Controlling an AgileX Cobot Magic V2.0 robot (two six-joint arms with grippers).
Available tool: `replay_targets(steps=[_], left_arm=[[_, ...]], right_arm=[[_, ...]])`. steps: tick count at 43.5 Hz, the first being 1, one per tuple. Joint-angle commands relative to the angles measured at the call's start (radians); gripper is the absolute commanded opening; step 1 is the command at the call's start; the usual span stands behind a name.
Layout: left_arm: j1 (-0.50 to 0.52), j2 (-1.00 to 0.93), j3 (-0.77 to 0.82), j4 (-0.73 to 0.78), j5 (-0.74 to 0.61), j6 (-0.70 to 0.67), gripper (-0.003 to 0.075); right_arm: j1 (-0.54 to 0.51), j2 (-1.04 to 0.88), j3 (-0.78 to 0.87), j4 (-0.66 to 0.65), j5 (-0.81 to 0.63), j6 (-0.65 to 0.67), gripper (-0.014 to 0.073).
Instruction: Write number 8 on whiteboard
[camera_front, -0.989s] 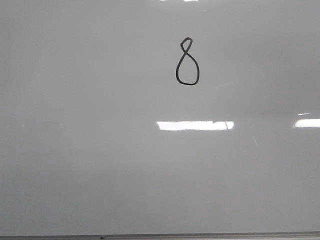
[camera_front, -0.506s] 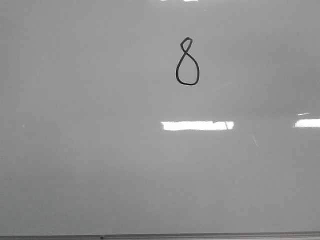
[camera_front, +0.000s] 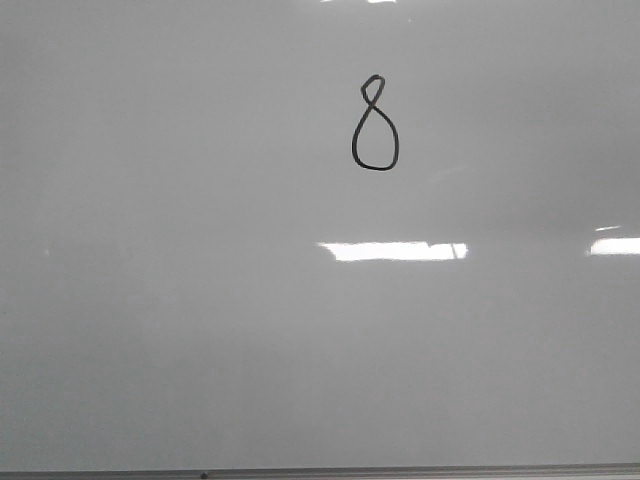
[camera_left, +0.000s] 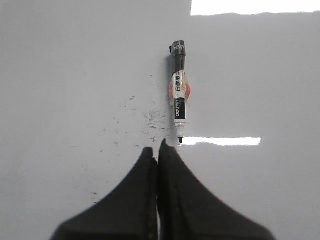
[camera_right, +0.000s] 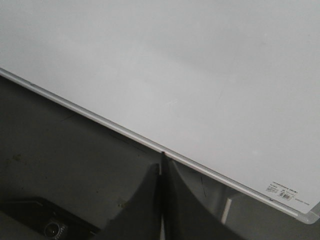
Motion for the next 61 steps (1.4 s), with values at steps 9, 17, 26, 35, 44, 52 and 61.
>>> replay_targets(steps=[9, 17, 26, 35, 44, 52, 61], left_arm=[[-0.008, -0.013, 0.013, -0.009, -0.083, 0.001, -0.0021], [-0.008, -0.013, 0.013, -0.009, -0.083, 0.001, -0.0021], [-0.008, -0.013, 0.013, -0.009, -0.083, 0.001, -0.0021], [-0.008, -0.013, 0.013, -0.009, -0.083, 0.001, -0.0021], [-0.008, -0.013, 0.013, -0.009, -0.083, 0.001, -0.0021], [-0.008, -0.013, 0.013, -0.009, -0.083, 0.001, -0.0021], [-0.008, -0.013, 0.013, -0.009, -0.083, 0.001, -0.0021]], right_arm=[[-0.233, -0.167, 0.264, 0.095, -0.526, -0.118, -0.0106], [-0.363, -0.332, 0.539, 0.098, -0.875, -0.117, -0.0106], [-0.424, -0.458, 0.760, 0.107, -1.100, -0.116, -0.0106], [-0.440, -0.506, 0.902, 0.108, -1.221, -0.116, -0.0106], [-0.443, -0.510, 0.899, 0.108, -1.188, -0.116, -0.0106], [-0.443, -0.510, 0.899, 0.108, -1.188, -0.116, -0.0106], [-0.443, -0.511, 0.899, 0.107, -1.243, -0.014, -0.0106]])
